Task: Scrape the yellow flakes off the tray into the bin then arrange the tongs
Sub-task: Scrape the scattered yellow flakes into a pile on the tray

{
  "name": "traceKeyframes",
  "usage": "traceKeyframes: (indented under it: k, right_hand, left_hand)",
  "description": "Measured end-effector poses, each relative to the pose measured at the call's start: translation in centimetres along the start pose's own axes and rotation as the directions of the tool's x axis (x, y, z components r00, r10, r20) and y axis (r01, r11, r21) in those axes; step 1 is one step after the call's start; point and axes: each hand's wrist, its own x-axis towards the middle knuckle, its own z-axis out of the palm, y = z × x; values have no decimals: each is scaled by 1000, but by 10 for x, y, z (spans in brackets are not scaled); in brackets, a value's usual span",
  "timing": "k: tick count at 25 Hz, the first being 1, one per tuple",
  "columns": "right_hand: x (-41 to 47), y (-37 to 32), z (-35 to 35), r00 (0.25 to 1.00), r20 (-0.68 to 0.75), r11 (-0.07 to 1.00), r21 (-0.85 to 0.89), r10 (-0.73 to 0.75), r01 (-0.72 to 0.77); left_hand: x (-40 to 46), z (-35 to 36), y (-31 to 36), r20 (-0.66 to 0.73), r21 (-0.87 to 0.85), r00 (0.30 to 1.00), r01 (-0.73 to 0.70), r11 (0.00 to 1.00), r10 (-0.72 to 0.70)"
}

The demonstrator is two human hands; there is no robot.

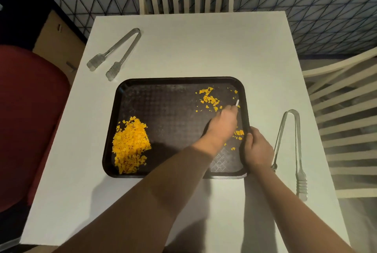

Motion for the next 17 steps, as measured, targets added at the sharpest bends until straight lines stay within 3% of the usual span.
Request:
traceKeyframes:
  k: [3, 7, 9, 11, 14, 17]
  right_hand:
    - [1, 0, 0, 1000, -10, 1000, 2, 0, 0]
    - [0, -1, -2, 1000, -17, 1000, 4, -5, 5]
    - [-1, -1, -2, 1000, -16, 1000, 8, -9, 9]
    - [-1, -1, -2, 1000, -15, 1000, 7, -9, 9]
    - [0, -1, -2, 1000, -4, 1000, 4, -13, 13]
    - [0, -2, -2, 1000, 3, 1000, 11, -8, 8]
  left_hand:
    - [6, 4, -8, -41, 13, 996, 84, 996, -84]
    - [-5, -1, -30, -126, -126, 939, 306, 944, -321]
    - [-16, -7, -38, -145, -184, 938, 286, 940, -314]
    - [-24, -19, -48, -233, -221, 944, 181, 958, -232]
    - [-14, -46, -78, -361, -52, 916, 169, 984, -176]
    - [4, -68, -112, -291, 176, 940, 237, 955, -180]
